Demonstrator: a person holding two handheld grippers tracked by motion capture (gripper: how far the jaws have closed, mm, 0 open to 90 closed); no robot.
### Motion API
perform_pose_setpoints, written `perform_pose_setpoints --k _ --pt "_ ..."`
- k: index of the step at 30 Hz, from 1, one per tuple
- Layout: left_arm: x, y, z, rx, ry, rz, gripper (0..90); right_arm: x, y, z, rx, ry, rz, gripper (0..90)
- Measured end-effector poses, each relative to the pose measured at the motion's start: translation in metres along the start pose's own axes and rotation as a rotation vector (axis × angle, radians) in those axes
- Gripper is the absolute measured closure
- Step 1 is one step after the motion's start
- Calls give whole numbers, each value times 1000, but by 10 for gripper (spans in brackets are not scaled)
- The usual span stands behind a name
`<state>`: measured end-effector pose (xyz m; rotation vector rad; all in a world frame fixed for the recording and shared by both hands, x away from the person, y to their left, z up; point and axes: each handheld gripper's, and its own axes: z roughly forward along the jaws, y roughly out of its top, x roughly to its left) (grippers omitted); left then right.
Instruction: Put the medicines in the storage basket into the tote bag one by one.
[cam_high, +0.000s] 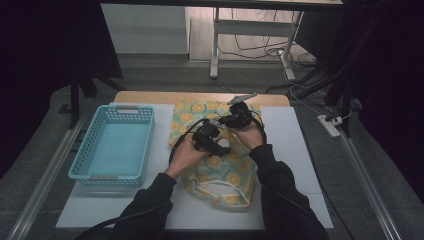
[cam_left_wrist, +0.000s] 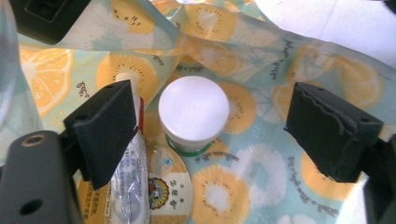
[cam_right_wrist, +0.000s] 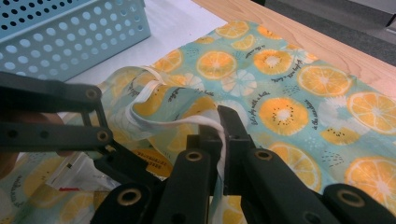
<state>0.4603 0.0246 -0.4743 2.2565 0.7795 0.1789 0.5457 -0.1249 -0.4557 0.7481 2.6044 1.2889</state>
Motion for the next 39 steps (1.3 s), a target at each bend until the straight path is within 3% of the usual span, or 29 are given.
perform_pose_setpoints --k 4,8,12,25,29,39 --pt "-1 -2 -8 -29 -38 -14 95 1 1 -2 -2 2 -7 900" --pt "-1 -6 -16 -53 -56 -1 40 3 1 -3 -5 4 -10 900" --pt "-2 -11 -24 -79 -93 -4 19 5 2 -6 -8 8 -17 900" --pt "-11 -30 -50 -112 -153 2 10 12 5 -11 -20 25 -27 900" --pt "-16 -37 -56 -112 -136 27 4 15 6 -12 -20 32 -33 900" --pt "-22 -61 -61 -101 -128 20 0 21 5 -12 -10 46 -46 900"
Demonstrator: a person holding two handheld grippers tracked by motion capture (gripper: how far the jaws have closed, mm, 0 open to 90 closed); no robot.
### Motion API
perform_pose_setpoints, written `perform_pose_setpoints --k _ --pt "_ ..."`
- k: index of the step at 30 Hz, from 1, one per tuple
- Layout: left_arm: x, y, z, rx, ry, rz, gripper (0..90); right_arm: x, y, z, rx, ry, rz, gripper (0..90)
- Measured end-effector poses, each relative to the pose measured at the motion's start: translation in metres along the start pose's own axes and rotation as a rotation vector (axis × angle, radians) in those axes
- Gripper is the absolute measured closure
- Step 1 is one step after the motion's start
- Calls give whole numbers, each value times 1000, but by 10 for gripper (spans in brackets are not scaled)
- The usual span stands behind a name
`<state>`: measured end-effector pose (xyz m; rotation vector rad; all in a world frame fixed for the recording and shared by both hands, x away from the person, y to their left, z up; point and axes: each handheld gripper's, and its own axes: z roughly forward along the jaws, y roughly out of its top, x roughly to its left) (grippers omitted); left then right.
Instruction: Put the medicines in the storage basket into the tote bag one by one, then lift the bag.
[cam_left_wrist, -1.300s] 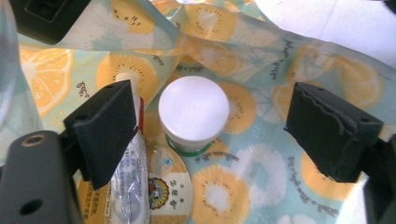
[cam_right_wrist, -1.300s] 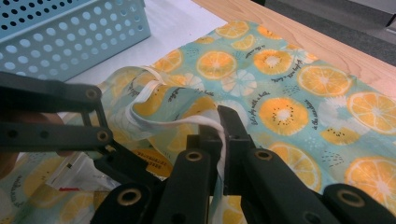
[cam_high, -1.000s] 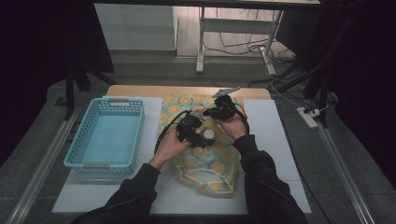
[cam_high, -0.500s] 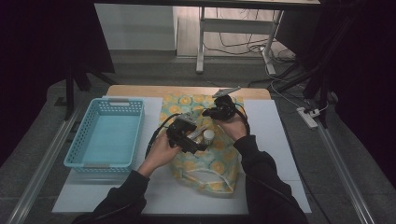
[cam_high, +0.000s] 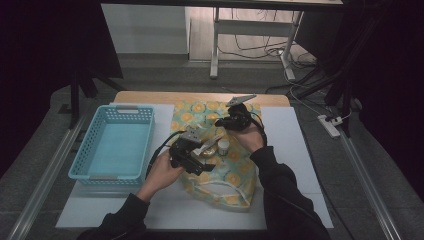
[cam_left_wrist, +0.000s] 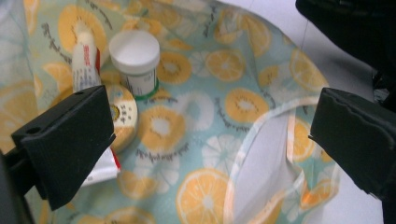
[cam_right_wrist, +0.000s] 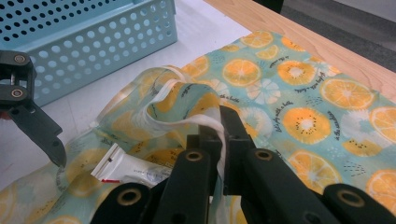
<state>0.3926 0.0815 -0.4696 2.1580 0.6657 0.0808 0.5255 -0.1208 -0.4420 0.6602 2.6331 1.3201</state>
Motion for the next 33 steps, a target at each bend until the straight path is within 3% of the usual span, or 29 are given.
perform_pose_setpoints --k 8,19,24,27,33 --pt "-5 -15 -2 0 0 -11 1 5 0 -2 3 8 -8 900" --pt "-8 -23 5 43 -4 -41 3 12 -3 -7 -3 21 -16 900" --pt "-12 -26 17 100 -4 -10 4 16 -5 -10 -13 33 -13 900" --pt "-13 -28 25 108 -19 -8 9 19 -7 -12 -21 40 -9 900" --pt "-13 -36 35 165 -2 39 13 25 -10 -15 -19 43 -21 900"
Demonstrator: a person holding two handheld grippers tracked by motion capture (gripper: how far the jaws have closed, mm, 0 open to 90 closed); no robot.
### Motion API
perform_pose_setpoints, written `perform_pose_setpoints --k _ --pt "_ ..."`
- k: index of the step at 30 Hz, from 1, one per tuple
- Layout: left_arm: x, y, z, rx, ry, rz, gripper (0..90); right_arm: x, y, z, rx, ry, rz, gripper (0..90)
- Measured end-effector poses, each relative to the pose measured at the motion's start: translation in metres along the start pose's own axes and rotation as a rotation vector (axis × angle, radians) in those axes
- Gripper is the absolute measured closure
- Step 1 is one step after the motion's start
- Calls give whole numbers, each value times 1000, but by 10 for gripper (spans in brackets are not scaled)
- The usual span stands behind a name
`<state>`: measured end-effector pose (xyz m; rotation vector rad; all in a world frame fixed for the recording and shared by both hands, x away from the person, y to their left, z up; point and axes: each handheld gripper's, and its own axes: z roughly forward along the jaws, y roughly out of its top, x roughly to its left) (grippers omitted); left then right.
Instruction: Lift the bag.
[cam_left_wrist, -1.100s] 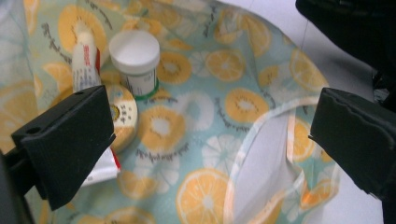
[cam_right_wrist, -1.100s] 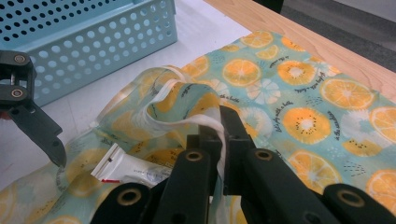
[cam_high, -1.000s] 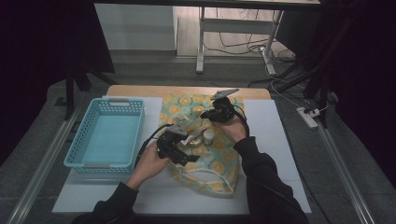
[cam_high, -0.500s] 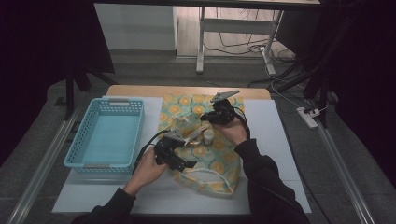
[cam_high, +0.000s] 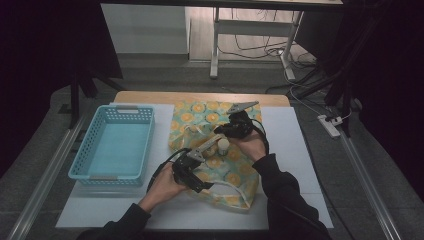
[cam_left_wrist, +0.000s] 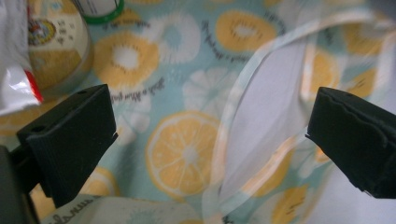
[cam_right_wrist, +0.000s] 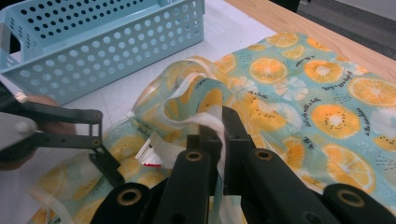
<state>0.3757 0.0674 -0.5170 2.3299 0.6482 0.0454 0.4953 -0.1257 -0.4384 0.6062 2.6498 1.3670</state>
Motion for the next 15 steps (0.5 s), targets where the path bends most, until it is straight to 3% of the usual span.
perform_pose_setpoints --k 7,12,15 --pt "3 -6 11 39 28 2 29 3 -4 0 -2 9 5 900" --pt "-1 -5 21 69 84 43 40 2 -6 1 -3 14 9 900" --pt "-2 -4 22 76 100 43 61 2 -7 0 -1 13 10 900"
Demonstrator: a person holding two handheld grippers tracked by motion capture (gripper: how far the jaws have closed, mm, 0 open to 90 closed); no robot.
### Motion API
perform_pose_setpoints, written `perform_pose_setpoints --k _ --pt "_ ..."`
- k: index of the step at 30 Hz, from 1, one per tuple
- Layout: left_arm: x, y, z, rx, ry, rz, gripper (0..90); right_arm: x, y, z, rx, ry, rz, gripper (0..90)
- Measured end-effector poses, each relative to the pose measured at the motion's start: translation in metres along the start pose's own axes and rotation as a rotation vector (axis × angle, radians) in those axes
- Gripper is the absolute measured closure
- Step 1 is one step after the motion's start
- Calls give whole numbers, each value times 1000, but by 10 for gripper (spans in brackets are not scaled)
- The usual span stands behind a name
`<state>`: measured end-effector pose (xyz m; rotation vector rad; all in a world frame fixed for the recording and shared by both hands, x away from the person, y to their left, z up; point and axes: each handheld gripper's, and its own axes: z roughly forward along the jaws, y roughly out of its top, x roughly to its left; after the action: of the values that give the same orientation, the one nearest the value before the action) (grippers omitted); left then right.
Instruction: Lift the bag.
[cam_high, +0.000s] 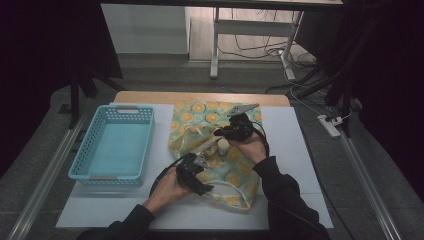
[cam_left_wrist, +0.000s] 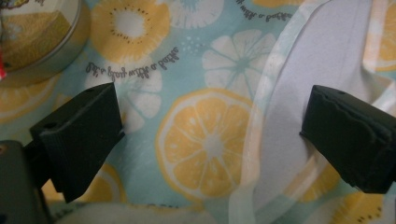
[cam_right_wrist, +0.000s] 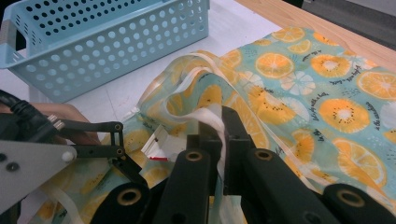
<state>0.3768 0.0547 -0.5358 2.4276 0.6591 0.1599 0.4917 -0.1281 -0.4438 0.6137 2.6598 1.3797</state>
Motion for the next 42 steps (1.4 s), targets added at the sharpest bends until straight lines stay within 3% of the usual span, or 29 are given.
perform_pose_setpoints --k 7,19,24,32,36,39,42 --pt "7 1 -6 -1 22 -33 301 0 1 -1 -1 -2 2 900" --pt "12 7 -8 18 39 -99 626 1 1 1 2 -1 2 900" --pt "14 7 -7 2 14 -108 888 1 0 2 7 -1 3 900" --pt "12 8 -7 -7 21 -142 899 -1 -1 1 10 8 3 900" --pt "15 7 -8 -14 -6 -178 900 -1 0 -1 7 18 -1 900" --pt "20 8 -14 -42 -56 -234 900 -1 1 -5 -2 21 2 900" --pt "21 11 -22 -58 -69 -248 900 -1 1 -9 -7 22 4 900"
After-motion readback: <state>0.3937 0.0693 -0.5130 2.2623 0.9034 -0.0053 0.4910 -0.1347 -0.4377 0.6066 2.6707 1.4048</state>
